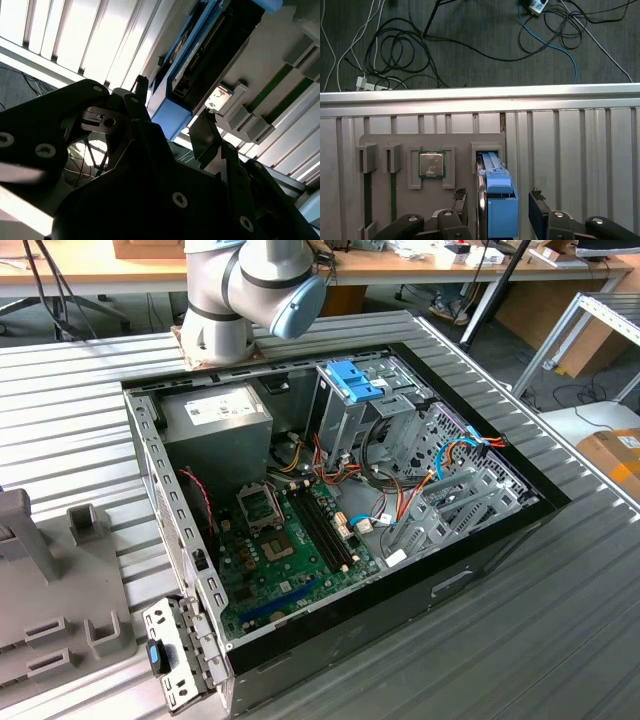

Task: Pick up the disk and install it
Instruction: 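Pick up the disk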

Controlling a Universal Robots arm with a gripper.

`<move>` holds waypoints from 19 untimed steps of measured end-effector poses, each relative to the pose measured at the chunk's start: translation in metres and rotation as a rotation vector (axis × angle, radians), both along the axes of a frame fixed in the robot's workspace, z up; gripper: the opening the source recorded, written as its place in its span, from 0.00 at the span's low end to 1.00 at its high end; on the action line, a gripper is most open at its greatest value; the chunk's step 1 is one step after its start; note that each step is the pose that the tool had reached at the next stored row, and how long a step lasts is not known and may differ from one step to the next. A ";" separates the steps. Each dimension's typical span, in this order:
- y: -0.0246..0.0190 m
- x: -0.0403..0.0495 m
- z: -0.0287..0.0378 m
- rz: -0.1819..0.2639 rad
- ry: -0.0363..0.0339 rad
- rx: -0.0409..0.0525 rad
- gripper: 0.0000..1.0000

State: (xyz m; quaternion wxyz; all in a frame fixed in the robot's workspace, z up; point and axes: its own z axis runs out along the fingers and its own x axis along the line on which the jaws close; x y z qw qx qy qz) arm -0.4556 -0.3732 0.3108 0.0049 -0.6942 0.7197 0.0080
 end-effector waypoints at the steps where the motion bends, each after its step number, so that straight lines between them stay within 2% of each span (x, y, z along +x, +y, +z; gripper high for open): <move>1: 0.0000 0.0000 0.0000 0.000 0.0000 0.0000 0.60; 4: 0.0000 0.0000 0.0000 0.000 0.0001 0.0000 0.60; 5: 0.0000 0.0000 0.0000 0.000 0.0001 0.0000 0.59; 6: 0.0000 0.0000 0.0000 0.000 0.0001 0.0000 0.52; 10: 0.0000 0.0000 0.0000 0.000 0.0001 0.0000 0.50; 11: 0.0000 0.0000 0.0001 -0.001 0.0002 -0.0001 0.37; 19: 0.0000 0.0000 0.0000 -0.001 0.0001 0.0000 0.37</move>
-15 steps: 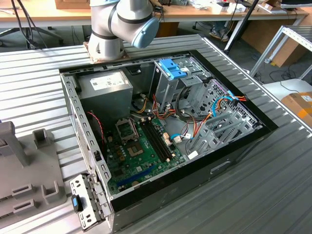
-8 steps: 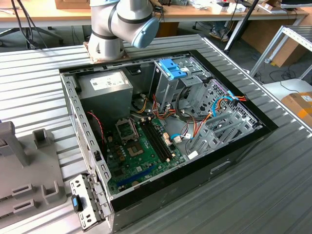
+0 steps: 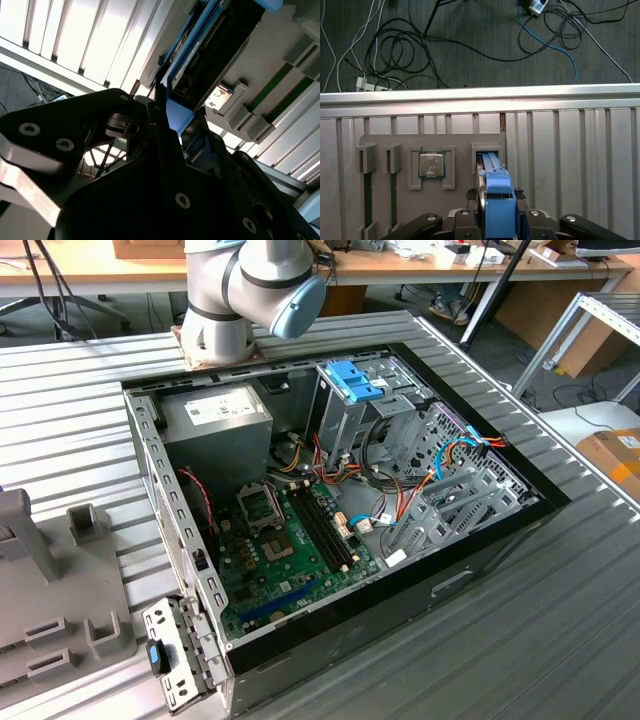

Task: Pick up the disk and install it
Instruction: 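Pick up the disk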

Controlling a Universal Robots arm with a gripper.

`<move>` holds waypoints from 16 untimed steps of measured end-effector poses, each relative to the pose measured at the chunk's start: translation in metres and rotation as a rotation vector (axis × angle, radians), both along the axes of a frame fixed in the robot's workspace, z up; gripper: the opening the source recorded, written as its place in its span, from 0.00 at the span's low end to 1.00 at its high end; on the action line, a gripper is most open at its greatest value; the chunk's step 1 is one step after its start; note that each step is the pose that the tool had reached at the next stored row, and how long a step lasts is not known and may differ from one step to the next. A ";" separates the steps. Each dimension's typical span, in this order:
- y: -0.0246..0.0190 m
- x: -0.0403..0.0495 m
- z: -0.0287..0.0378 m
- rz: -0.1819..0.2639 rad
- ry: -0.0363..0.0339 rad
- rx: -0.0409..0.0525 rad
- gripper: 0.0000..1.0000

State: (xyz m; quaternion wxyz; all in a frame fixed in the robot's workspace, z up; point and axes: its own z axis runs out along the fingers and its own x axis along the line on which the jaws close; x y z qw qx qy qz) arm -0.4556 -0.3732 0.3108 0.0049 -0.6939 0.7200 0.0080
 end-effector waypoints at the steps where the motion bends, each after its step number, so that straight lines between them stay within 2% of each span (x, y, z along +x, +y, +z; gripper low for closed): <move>1: 0.0000 0.0000 0.0000 0.000 0.0000 0.0000 0.37; 8: 0.0000 0.0000 -0.0001 0.012 0.0001 0.0000 0.37; 16: 0.0000 0.0000 0.0000 0.000 -0.0001 0.0001 0.37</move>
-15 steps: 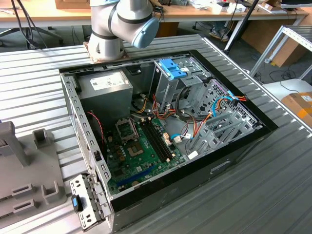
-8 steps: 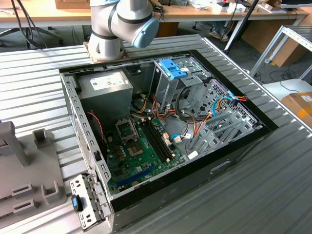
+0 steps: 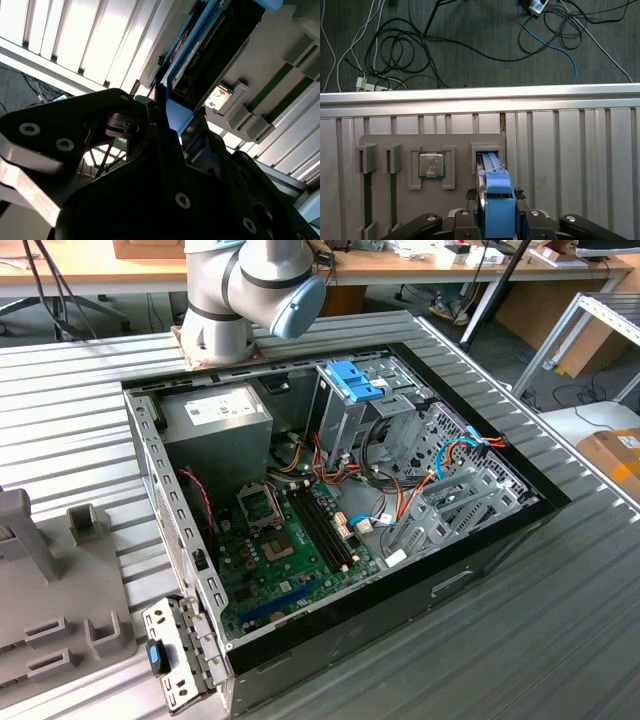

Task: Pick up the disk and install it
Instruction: 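Pick up the disk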

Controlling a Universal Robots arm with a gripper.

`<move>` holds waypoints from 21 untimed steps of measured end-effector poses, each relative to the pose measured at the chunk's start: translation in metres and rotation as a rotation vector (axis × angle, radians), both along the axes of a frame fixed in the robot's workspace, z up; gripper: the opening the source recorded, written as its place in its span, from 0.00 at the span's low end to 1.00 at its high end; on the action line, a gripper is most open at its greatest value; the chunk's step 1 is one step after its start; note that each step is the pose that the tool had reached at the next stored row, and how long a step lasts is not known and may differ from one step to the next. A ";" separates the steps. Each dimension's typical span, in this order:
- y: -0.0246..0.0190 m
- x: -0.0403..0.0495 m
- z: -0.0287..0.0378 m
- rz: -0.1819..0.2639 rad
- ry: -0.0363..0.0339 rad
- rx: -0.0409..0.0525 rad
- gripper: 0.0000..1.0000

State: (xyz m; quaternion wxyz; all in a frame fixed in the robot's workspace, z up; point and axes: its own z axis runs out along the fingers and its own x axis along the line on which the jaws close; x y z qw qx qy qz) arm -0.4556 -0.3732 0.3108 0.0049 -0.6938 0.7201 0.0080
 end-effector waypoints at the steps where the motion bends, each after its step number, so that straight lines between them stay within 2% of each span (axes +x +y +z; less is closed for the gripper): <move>1: 0.0000 0.0000 0.0000 0.000 0.0000 0.0000 0.37; 8: 0.0000 0.0000 0.0002 0.000 0.0000 0.0000 0.37; 10: 0.0000 0.0000 0.0003 0.000 0.0004 0.0054 0.37; 11: -0.0001 0.0000 0.0003 0.000 0.0003 0.0123 0.37; 12: -0.0003 0.0000 0.0003 0.000 0.0003 0.0152 0.37; 14: -0.0016 0.0000 -0.0001 0.000 0.0002 0.0198 0.37; 17: -0.0039 0.0000 -0.0003 0.000 0.0000 0.0326 0.37; 21: -0.0050 0.0000 -0.0004 0.000 0.0000 0.0334 0.37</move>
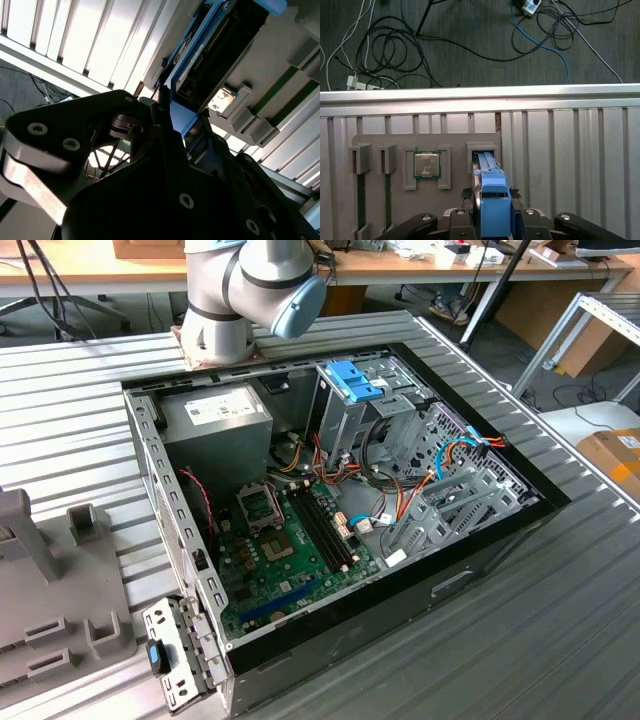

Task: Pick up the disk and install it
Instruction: 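Pick up the disk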

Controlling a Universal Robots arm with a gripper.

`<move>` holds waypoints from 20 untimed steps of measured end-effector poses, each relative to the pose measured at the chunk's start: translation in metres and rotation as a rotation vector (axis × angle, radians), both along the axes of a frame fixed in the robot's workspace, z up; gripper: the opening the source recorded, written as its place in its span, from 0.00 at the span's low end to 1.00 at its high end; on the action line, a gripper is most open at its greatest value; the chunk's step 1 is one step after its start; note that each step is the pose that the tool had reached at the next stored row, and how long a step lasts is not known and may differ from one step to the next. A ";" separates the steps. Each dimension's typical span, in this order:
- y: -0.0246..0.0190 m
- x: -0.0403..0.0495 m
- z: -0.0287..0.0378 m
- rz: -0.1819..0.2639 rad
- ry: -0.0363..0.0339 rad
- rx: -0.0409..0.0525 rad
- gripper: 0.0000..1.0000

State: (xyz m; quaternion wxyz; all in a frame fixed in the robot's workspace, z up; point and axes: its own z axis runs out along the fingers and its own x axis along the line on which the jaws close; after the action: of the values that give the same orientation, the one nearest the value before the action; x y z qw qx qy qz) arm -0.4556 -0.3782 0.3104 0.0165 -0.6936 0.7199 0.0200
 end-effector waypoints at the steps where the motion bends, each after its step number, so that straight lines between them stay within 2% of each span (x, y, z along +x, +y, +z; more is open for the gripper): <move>1: 0.0000 0.0000 0.0000 0.000 0.0001 -0.0045 0.37; 2: -0.0001 0.0000 0.0001 0.000 0.0002 -0.0112 0.37; 5: 0.0000 0.0000 -0.0001 0.000 0.0000 -0.0422 0.37; 6: -0.0001 0.0000 -0.0001 0.000 0.0000 -0.0446 0.37; 20: -0.0003 0.0000 -0.0001 0.000 0.0000 -0.0446 0.37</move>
State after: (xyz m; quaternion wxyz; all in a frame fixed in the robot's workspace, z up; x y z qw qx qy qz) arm -0.4556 -0.3786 0.3103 0.0010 -0.6938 0.7201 0.0040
